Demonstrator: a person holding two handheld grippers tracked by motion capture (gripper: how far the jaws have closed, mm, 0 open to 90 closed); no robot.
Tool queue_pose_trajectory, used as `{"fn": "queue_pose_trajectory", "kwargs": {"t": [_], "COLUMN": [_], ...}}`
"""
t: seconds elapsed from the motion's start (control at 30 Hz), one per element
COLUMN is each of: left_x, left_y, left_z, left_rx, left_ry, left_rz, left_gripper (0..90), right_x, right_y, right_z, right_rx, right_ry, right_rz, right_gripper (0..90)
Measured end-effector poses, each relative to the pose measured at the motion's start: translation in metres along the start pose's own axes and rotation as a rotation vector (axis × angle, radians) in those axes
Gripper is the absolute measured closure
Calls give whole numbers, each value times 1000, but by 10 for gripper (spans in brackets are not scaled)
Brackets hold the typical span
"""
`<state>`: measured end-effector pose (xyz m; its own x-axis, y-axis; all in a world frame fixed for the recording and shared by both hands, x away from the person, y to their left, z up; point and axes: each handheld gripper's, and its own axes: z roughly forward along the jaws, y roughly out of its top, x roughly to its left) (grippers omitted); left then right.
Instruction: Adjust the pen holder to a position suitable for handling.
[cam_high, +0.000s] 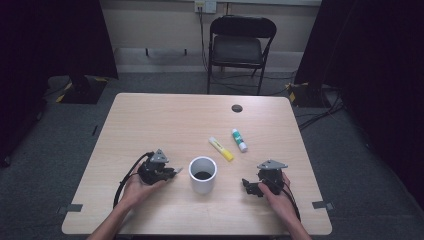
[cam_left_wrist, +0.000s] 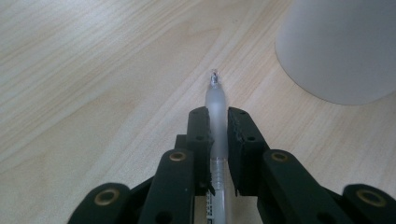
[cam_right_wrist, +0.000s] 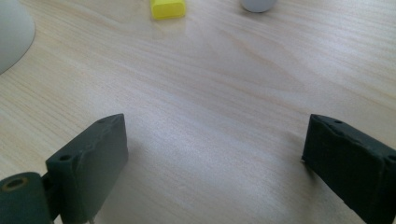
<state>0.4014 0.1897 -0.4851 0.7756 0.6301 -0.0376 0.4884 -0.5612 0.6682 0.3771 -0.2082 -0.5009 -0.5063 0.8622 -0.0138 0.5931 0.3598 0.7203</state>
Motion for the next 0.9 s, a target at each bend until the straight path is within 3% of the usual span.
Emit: {"fn": "queue_pose_trajectory", "kwargs": {"t": [0.2, 0.3, 0.9], "left_x": [8, 10, 13], "left_y": [-1, -3, 6], "left_z": [0, 0, -27], "left_rx": [-15, -36, -220], "left_ry": [-73, -110, -152], "left_rz": [-76, -87, -118], "left_gripper": [802, 802, 803], "right_x": [0, 0, 0], "right_y": [0, 0, 0], "right_z": [0, 0, 0], "right_rx": [0, 0, 1], "right_ry": [1, 1, 0], "right_rz": [1, 1, 4], "right_gripper": [57, 57, 57]}}
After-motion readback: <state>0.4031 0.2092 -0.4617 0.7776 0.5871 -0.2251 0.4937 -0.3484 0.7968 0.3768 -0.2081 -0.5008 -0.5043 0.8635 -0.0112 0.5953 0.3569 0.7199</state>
